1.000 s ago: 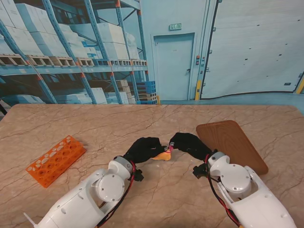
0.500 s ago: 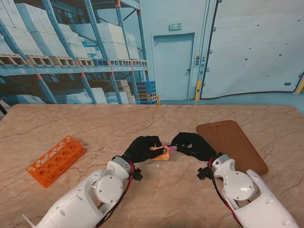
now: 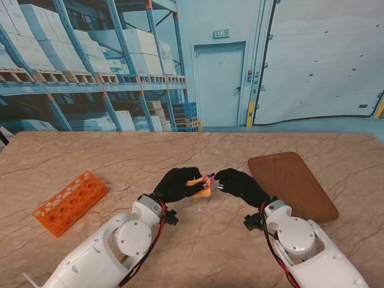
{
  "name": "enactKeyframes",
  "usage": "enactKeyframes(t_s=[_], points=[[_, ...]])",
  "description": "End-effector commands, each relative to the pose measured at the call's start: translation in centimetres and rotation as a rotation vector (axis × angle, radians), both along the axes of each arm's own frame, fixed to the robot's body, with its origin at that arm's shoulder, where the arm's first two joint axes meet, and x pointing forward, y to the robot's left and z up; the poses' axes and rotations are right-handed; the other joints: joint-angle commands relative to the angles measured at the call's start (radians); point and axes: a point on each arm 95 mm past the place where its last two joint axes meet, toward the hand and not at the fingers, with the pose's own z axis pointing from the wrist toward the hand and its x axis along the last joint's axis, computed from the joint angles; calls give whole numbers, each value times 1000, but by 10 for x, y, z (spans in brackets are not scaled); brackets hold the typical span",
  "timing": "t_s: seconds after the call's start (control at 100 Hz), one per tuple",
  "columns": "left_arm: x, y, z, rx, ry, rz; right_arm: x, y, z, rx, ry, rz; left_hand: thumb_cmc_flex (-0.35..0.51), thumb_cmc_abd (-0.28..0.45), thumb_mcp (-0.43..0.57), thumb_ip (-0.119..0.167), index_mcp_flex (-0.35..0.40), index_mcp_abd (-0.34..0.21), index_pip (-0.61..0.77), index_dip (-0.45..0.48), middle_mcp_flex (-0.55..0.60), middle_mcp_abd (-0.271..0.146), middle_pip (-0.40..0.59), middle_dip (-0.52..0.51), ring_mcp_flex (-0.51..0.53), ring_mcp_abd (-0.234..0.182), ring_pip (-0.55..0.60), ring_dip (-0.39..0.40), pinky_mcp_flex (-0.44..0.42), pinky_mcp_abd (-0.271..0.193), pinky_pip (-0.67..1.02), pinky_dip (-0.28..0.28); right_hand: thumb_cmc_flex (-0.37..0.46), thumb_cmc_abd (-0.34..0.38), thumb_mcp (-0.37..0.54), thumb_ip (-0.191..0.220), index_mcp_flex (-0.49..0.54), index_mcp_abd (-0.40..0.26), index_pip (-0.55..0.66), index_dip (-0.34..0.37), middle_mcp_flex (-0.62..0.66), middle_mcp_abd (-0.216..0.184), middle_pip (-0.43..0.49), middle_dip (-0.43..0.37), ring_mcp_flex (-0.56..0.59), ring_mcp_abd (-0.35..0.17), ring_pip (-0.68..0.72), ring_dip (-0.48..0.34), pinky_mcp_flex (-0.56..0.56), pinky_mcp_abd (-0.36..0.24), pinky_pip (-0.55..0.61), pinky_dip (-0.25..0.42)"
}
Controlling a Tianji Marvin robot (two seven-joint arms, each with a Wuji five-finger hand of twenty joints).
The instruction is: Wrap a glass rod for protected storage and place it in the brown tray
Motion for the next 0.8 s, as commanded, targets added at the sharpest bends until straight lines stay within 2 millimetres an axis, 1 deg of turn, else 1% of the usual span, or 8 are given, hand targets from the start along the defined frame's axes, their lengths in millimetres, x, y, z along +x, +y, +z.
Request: enactKeyframes(t_s=[0.0, 0.26, 0.36, 0.43, 0.52, 0.6, 0.7, 0.79], points=[[-4, -3, 0, -12, 10, -12, 2, 10, 3, 1, 7, 19, 50, 30, -5, -3, -22, -31, -13, 2, 31, -71, 79, 4, 36, -25, 78, -3, 25, -57, 252, 25, -19, -27, 9, 18, -33, -52, 6, 13, -28, -12, -4, 8, -26, -23, -16, 13, -5, -21, -20, 27], [-6, -6, -2, -16, 29, -23, 9, 22, 6, 89, 74, 34, 55, 44, -21, -15, -24, -37, -10, 5, 31, -71, 79, 4, 35, -19, 81, -3, 25, -57, 252, 31, -15, -37, -6, 7, -34, -105, 30, 18, -43, -15, -6, 3, -35, -28, -16, 10, -10, -28, -22, 27], [-6, -6, -2, -14, 31, -24, 10, 25, 9, 115, 89, 43, 55, 44, -23, -15, -25, -36, -11, 5, 31, -71, 79, 4, 35, -19, 81, -4, 25, -57, 252, 32, -4, -32, 0, 8, 24, -116, 57, 25, -40, -14, -5, 3, -31, -28, -15, 10, -8, -30, -23, 27], [-6, -6, -2, -14, 33, -24, 11, 27, 10, 131, 97, 43, 56, 46, -25, -15, -27, -38, -12, 4, 31, -71, 79, 4, 35, -19, 82, -4, 25, -57, 252, 32, 72, -35, -29, -82, 59, -163, 208, -85, -25, -15, 3, 4, -24, -28, -9, 9, -4, -29, -21, 30], [-6, -7, -2, -12, 37, -22, 12, 29, 11, 137, 101, 40, 58, 54, -31, -19, -31, -40, -16, 3, 31, -71, 79, 4, 35, -19, 81, -5, 23, -55, 252, 28, 182, 37, -68, -90, 171, -190, 333, -134, 16, -19, 16, 6, -3, -27, 2, 10, 6, -27, -13, 29], [-5, -7, -2, -6, 43, -20, 11, 30, 12, 148, 109, 35, 78, 72, -65, -26, -38, -43, -25, 4, 21, -73, 66, 6, 35, -17, 67, -10, 21, -49, 252, -5, 224, 58, -75, -88, 219, -181, 364, -119, 33, -19, 19, 5, 4, -26, 6, 9, 7, -26, -8, 26], [-5, -7, -2, -1, 51, -19, 10, 31, 14, 151, 115, 36, 115, 117, -142, -30, -59, -50, -38, 12, -8, -62, 44, 38, 33, -12, 23, -10, 14, -27, 252, -92, 245, 68, -76, -90, 220, -178, 375, -93, 41, -21, 24, 6, 10, -28, 11, 9, 9, -27, -3, 25], [-4, -7, -2, 7, 61, -17, 9, 31, 14, 150, 119, 36, 157, 173, -234, -25, -95, -70, -46, 44, -60, -72, 11, 67, -30, 1, -46, 32, 0, 22, 228, -207, 261, 79, -77, -92, 217, -174, 377, -62, 47, -19, 27, 8, 11, -26, 12, 9, 8, -27, 0, 21]])
